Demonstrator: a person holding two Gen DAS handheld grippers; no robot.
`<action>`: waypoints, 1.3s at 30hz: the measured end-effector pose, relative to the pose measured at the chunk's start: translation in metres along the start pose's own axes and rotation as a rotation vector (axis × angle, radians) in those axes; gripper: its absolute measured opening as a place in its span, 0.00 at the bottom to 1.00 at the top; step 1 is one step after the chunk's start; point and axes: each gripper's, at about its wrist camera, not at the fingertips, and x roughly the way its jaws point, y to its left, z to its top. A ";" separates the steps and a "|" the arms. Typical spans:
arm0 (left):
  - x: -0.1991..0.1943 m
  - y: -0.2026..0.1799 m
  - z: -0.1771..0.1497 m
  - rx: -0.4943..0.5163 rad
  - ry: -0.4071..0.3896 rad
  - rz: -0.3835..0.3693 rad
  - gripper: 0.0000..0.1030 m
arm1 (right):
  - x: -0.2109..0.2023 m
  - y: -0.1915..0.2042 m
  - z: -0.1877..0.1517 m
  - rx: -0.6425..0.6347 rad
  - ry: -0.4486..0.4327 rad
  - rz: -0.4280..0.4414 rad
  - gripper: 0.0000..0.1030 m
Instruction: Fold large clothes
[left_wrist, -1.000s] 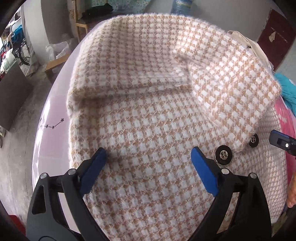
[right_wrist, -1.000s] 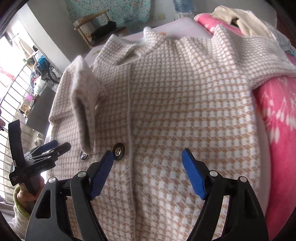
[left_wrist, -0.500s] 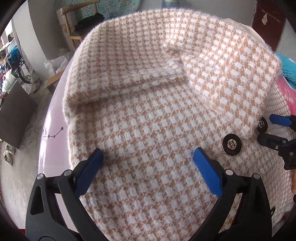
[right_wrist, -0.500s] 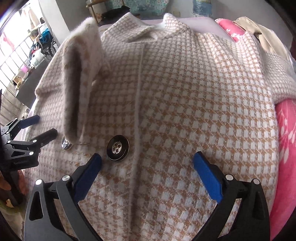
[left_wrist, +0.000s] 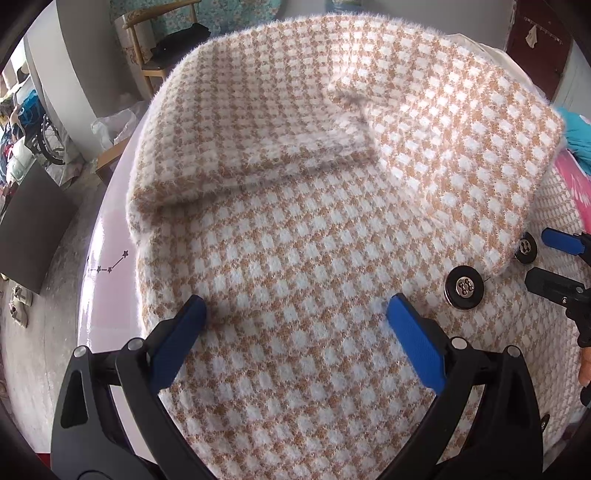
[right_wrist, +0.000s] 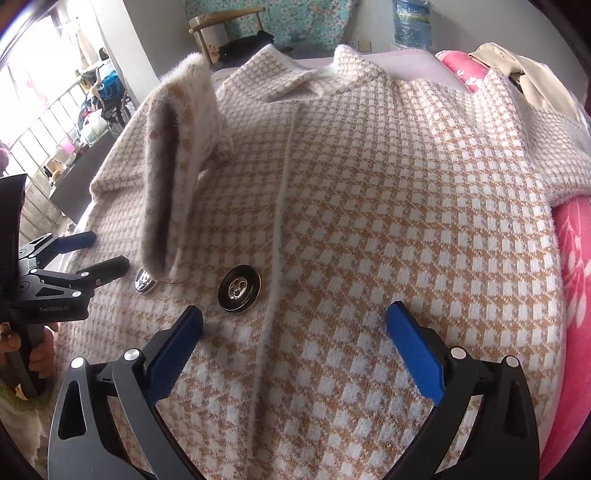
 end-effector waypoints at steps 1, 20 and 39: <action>0.000 0.000 -0.001 0.001 -0.002 0.000 0.93 | 0.000 0.000 0.002 0.006 0.013 -0.002 0.94; -0.027 0.031 0.001 -0.063 -0.097 -0.099 0.93 | -0.078 0.029 0.017 0.041 -0.137 0.313 0.94; -0.027 0.086 0.022 -0.183 -0.135 0.023 0.74 | -0.077 0.040 0.106 0.024 -0.171 0.353 0.09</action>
